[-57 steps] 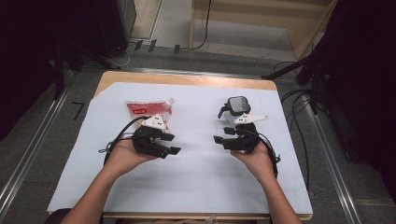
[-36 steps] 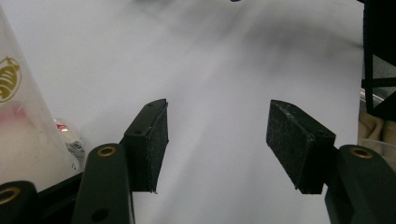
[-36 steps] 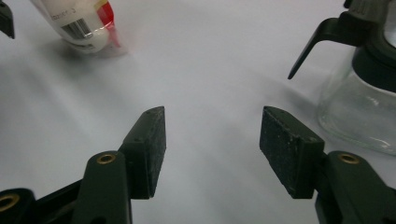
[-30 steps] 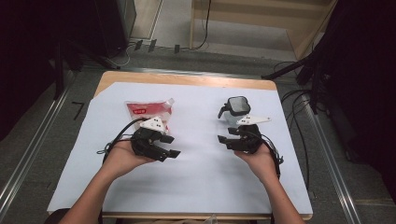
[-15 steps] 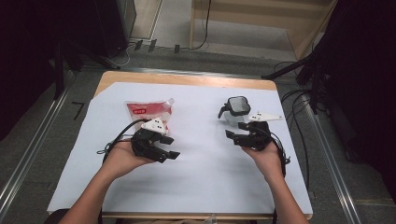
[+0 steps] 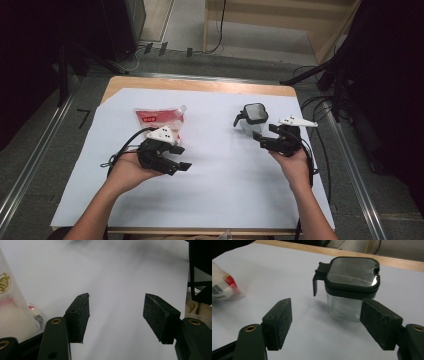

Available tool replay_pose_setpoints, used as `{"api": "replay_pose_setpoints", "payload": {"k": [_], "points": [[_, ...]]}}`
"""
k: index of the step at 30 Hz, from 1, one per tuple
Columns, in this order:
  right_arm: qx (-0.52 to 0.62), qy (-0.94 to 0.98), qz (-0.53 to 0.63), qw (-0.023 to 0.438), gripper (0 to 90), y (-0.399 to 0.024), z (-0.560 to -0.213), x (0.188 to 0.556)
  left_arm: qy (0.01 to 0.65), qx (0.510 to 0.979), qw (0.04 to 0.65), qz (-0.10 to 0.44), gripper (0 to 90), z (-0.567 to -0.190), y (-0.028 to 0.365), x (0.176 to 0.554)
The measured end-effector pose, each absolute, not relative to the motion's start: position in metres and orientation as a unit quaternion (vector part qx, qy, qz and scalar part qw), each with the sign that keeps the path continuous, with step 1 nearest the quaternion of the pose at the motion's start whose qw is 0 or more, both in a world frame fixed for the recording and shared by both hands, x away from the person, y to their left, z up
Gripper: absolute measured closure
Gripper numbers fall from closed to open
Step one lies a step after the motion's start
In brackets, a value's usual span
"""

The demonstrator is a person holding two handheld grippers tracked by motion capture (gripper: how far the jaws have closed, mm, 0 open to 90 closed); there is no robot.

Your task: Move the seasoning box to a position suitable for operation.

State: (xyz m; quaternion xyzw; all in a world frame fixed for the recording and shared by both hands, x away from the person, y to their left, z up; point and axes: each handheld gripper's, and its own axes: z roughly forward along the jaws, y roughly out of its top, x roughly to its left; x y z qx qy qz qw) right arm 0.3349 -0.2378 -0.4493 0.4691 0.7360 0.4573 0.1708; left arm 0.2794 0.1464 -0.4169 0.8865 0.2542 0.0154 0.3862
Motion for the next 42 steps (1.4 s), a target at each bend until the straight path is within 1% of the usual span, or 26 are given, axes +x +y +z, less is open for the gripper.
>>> {"api": "replay_pose_setpoints", "payload": {"k": [3, 4, 6, 7, 8, 10, 14, 15, 16, 17, 21, 32, 42], "points": [[0.477, 0.732, 0.454, 0.175, 23.1, -0.24, -0.45, 0.34, 0.258, 0.887, 0.383, 0.02, 39.2, -0.417, 0.149, 0.278], [0.484, 0.728, 0.45, 0.182, 19.0, -0.239, -0.451, 0.343, 0.259, 0.887, 0.383, 0.02, 39.2, -0.417, 0.149, 0.277], [0.487, 0.727, 0.447, 0.185, 17.8, -0.239, -0.451, 0.345, 0.259, 0.887, 0.381, 0.021, 39.2, -0.417, 0.151, 0.277], [0.493, 0.728, 0.431, 0.201, 15.4, -0.236, -0.453, 0.35, 0.262, 0.885, 0.385, 0.019, 39.2, -0.417, 0.151, 0.276], [0.493, 0.728, 0.431, 0.201, 15.4, -0.236, -0.453, 0.35, 0.262, 0.885, 0.385, 0.019, 39.2, -0.417, 0.151, 0.276], [0.507, 0.73, 0.403, 0.217, 13.9, -0.231, -0.457, 0.357, 0.257, 0.884, 0.389, 0.012, 39.2, -0.416, 0.152, 0.275], [0.513, 0.724, 0.412, 0.208, 13.4, -0.229, -0.461, 0.363, 0.258, 0.885, 0.388, 0.012, 39.2, -0.417, 0.15, 0.273], [0.514, 0.718, 0.425, 0.198, 10.7, -0.228, -0.463, 0.366, 0.258, 0.886, 0.386, 0.012, 39.2, -0.417, 0.15, 0.272], [0.514, 0.718, 0.425, 0.198, 10.7, -0.228, -0.463, 0.366, 0.258, 0.886, 0.386, 0.012, 39.2, -0.417, 0.15, 0.272], [0.507, 0.716, 0.437, 0.198, 7.9, -0.227, -0.465, 0.37, 0.257, 0.886, 0.386, 0.011, 39.2, -0.417, 0.15, 0.272], [0.511, 0.712, 0.434, 0.208, 7.4, -0.226, -0.469, 0.376, 0.257, 0.886, 0.387, 0.01, 39.2, -0.417, 0.15, 0.272], [0.516, 0.719, 0.419, 0.204, 5.5, -0.216, -0.487, 0.392, 0.253, 0.889, 0.381, 0.012, 39.2, -0.418, 0.148, 0.272], [0.521, 0.715, 0.408, 0.224, 6.1, -0.204, -0.501, 0.409, 0.256, 0.888, 0.381, 0.008, 39.3, -0.419, 0.148, 0.272]]}}
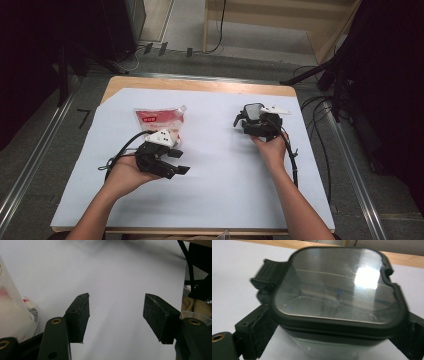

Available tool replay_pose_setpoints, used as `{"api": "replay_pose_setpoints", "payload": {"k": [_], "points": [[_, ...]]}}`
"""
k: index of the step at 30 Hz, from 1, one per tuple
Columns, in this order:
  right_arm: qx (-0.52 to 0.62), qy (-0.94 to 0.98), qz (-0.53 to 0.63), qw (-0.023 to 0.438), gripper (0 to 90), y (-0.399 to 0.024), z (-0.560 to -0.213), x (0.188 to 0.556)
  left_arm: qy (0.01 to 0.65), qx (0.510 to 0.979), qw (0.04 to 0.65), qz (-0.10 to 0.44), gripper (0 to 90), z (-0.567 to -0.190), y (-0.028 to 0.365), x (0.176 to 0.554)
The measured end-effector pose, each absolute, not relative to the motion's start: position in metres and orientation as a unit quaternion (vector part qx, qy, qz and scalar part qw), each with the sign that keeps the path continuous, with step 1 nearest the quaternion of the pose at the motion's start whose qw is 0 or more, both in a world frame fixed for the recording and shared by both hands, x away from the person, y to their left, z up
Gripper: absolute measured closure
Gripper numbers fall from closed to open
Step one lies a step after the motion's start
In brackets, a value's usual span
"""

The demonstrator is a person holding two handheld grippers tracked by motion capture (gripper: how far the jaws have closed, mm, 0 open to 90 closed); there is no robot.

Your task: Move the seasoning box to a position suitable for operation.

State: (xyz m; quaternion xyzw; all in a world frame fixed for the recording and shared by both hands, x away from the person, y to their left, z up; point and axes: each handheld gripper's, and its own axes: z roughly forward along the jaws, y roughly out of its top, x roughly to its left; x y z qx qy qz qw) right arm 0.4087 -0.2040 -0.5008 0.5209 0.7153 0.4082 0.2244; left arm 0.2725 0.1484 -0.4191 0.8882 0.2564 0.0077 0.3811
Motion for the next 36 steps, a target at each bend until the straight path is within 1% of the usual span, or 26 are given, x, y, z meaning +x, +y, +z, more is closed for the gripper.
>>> {"api": "replay_pose_setpoints", "payload": {"k": [1, 3, 10, 13, 17, 22, 32, 36], "points": [[0.526, 0.709, 0.415, 0.221, 8.2, -0.204, -0.505, 0.413, 0.254, 0.889, 0.38, 0.006, 39.2, -0.42, 0.148, 0.273], [0.529, 0.709, 0.41, 0.222, 9.2, -0.205, -0.508, 0.417, 0.255, 0.89, 0.378, 0.004, 39.3, -0.42, 0.148, 0.273], [0.53, 0.706, 0.416, 0.215, 10.6, -0.205, -0.51, 0.419, 0.253, 0.89, 0.379, 0.003, 39.3, -0.421, 0.146, 0.273], [0.514, 0.716, 0.412, 0.233, 11.7, -0.203, -0.509, 0.419, 0.245, 0.893, 0.377, 0.003, 39.3, -0.421, 0.143, 0.272], [0.51, 0.717, 0.413, 0.234, 12.3, -0.204, -0.509, 0.419, 0.242, 0.894, 0.378, 0.0, 39.1, -0.422, 0.14, 0.271], [0.509, 0.717, 0.407, 0.248, 15.2, -0.204, -0.506, 0.418, 0.244, 0.892, 0.379, -0.002, 39.1, -0.422, 0.141, 0.273], [0.511, 0.713, 0.413, 0.245, 15.7, -0.206, -0.501, 0.416, 0.247, 0.891, 0.382, -0.001, 39.2, -0.422, 0.142, 0.273], [0.51, 0.709, 0.423, 0.241, 15.8, -0.208, -0.492, 0.413, 0.25, 0.89, 0.382, -0.008, 40.1, -0.422, 0.141, 0.274]]}}
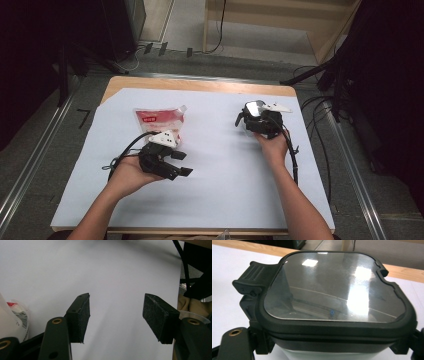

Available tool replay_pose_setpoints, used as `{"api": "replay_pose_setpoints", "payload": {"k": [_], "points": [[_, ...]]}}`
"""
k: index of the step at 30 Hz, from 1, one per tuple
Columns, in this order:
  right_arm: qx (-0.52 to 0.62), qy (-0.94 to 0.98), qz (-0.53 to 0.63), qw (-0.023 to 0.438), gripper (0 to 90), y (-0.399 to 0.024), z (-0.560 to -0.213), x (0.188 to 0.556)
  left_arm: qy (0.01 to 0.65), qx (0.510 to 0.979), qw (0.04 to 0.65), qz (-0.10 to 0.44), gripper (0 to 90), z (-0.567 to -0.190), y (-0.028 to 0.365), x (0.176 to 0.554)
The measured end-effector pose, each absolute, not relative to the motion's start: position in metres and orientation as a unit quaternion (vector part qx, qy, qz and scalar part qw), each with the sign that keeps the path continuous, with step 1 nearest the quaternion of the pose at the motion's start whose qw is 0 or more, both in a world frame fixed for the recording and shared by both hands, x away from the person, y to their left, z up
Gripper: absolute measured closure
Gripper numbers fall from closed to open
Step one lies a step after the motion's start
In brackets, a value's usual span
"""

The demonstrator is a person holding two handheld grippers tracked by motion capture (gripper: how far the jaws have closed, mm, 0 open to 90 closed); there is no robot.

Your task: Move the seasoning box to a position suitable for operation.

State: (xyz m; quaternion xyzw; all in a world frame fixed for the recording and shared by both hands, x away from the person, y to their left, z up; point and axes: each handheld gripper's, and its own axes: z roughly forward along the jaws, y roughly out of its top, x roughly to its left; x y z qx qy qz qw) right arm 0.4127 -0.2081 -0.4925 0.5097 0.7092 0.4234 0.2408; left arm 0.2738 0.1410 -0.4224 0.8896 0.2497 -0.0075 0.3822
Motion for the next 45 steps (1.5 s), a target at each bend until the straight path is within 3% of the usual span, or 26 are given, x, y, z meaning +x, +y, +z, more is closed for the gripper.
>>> {"api": "replay_pose_setpoints", "payload": {"k": [11, 17, 35, 45], "points": [[0.481, 0.723, 0.44, 0.229, 15.8, -0.203, -0.469, 0.393, 0.24, 0.88, 0.409, -0.029, 39.8, -0.42, 0.138, 0.276], [0.466, 0.731, 0.448, 0.217, 15.8, -0.193, -0.461, 0.377, 0.238, 0.892, 0.383, -0.016, 39.7, -0.424, 0.135, 0.28], [0.428, 0.748, 0.467, 0.195, 15.8, -0.182, -0.443, 0.325, 0.23, 0.894, 0.385, -0.018, 40.4, -0.422, 0.13, 0.284], [0.405, 0.777, 0.448, 0.177, 15.8, -0.173, -0.458, 0.304, 0.232, 0.893, 0.387, -0.012, 41.0, -0.419, 0.131, 0.283]]}}
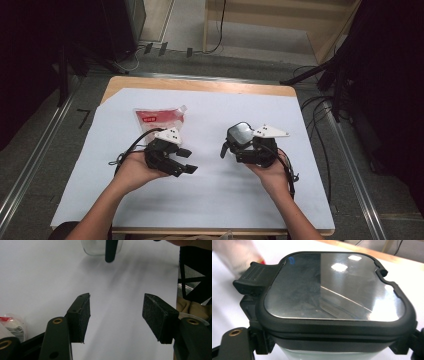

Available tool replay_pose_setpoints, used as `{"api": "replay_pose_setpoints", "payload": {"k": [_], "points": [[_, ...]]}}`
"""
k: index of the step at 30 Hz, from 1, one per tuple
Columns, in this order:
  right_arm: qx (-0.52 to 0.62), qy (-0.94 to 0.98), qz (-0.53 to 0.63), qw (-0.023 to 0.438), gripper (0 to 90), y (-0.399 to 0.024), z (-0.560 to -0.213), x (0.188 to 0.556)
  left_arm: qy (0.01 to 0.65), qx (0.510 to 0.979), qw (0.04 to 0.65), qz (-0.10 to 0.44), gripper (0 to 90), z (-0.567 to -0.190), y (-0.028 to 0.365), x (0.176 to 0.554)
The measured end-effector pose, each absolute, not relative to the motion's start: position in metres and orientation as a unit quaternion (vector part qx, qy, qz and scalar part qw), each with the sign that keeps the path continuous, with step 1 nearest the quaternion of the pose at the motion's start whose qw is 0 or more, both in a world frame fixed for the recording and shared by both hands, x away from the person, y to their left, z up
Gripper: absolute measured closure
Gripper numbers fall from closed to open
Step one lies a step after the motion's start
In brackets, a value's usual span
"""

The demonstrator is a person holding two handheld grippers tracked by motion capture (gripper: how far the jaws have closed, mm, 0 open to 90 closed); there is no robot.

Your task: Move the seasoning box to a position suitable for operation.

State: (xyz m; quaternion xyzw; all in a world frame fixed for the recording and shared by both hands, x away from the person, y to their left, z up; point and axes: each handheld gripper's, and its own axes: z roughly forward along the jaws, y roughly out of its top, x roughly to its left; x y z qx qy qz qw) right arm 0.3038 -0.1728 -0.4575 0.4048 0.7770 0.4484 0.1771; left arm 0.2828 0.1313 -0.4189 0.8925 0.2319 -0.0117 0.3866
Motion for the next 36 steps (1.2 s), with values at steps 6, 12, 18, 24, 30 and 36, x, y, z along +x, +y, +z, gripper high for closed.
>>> {"api": "replay_pose_setpoints", "payload": {"k": [6, 12, 18, 24, 30, 36], "points": [[0.381, 0.799, 0.434, 0.168, 15.8, -0.157, -0.473, 0.297, 0.23, 0.894, 0.383, -0.011, 41.0, -0.422, 0.129, 0.284], [0.361, 0.807, 0.438, 0.161, 15.8, -0.14, -0.481, 0.295, 0.237, 0.889, 0.391, -0.017, 41.4, -0.424, 0.131, 0.285], [0.363, 0.804, 0.447, 0.143, 15.8, -0.131, -0.488, 0.297, 0.242, 0.889, 0.388, -0.016, 41.4, -0.428, 0.132, 0.287], [0.359, 0.806, 0.446, 0.151, 15.8, -0.124, -0.496, 0.295, 0.242, 0.889, 0.387, -0.015, 41.4, -0.43, 0.131, 0.287], [0.356, 0.807, 0.443, 0.158, 15.7, -0.126, -0.5, 0.29, 0.236, 0.892, 0.384, -0.016, 41.4, -0.434, 0.129, 0.287], [0.35, 0.814, 0.434, 0.162, 15.6, -0.127, -0.499, 0.288, 0.24, 0.889, 0.39, -0.014, 41.4, -0.434, 0.129, 0.287]]}}
